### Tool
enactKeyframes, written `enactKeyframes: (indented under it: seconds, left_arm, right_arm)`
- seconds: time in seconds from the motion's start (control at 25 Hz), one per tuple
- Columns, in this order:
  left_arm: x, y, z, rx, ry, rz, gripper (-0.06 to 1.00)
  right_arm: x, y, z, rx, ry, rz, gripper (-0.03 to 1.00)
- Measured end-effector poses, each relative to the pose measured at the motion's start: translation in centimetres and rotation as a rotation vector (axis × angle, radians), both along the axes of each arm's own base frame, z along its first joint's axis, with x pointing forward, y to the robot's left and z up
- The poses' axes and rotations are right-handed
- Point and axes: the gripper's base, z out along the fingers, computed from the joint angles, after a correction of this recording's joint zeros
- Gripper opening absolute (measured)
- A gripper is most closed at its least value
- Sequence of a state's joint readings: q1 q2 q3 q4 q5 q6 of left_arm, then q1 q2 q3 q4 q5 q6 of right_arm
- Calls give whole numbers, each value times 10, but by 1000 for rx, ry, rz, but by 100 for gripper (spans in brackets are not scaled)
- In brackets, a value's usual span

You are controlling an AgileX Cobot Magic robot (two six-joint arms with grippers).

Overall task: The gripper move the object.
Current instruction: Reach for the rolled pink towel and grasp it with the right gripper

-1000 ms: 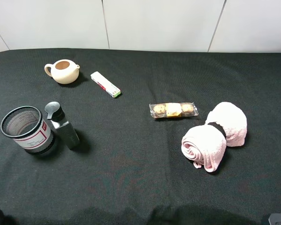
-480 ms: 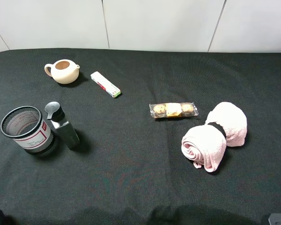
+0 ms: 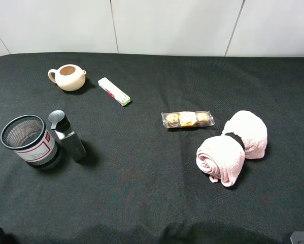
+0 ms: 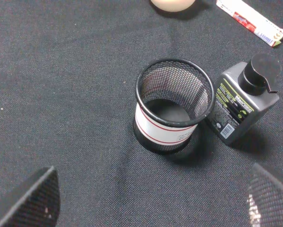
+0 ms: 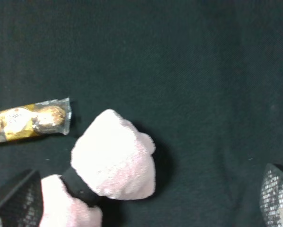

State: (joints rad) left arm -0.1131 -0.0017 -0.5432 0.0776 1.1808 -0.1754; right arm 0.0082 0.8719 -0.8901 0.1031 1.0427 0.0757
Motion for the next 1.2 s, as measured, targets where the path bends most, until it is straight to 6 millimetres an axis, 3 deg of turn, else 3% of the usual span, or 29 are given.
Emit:
enactKeyframes:
  seconds: [0.44, 1.2]
  left_arm:
    - [0, 0, 0, 0, 0, 0, 83]
    - [0, 0, 0, 0, 0, 0, 83]
  right_arm:
    - [25, 3, -15, 147, 128, -162, 69]
    - [26, 4, -22, 291, 254, -411, 69]
